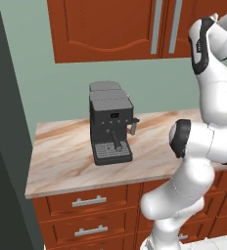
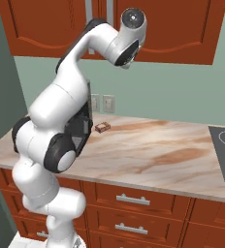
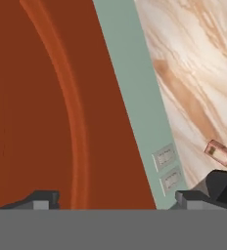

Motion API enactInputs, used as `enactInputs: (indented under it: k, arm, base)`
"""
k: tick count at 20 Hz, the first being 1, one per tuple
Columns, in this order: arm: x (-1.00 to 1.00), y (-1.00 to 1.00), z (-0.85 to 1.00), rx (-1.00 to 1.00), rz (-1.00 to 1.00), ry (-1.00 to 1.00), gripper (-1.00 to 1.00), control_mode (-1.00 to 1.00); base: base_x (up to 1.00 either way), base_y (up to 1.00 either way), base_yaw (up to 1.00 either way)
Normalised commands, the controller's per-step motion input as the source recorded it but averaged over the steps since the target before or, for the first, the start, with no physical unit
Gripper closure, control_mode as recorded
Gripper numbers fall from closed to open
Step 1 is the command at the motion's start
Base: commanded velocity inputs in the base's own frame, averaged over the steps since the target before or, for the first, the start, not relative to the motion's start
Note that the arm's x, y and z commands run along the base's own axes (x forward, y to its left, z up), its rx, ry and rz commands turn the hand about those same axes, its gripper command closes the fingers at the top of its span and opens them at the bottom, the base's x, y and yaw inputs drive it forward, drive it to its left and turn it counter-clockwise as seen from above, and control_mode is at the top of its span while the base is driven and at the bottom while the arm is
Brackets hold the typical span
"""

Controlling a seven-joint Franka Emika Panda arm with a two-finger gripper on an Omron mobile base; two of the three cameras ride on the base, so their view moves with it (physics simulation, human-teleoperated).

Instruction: Close all open cabinet doors.

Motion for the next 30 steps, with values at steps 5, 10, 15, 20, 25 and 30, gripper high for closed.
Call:
enactInputs:
  k: [5,10,15,20,25,30]
  arm:
    - [-0.54,-0.09,0.00,-0.04,-0.01,-0.01,-1.00,-1.00]
    - [-0.68,0.00,-0.04,-0.15,0.00,-0.02,-1.00,-1.00]
    - [-0.69,0.02,-0.15,-0.28,0.00,-0.03,-1.00,-1.00]
    - [-0.63,0.14,-0.21,-0.38,0.12,0.00,-1.00,-1.00]
    - [-0.58,0.30,-0.25,-0.36,0.31,-0.01,-1.00,-1.00]
    - [-0.56,0.47,-0.19,-0.39,0.43,0.08,-1.00,-1.00]
  base:
    - [0.00,0.00,0.00]
    - [0.00,0.00,0.00]
    - [0.00,0.00,0.00]
    - [0.00,0.00,0.00]
    - [0.00,0.00,0.00]
    - [0.00,0.00,0.00]
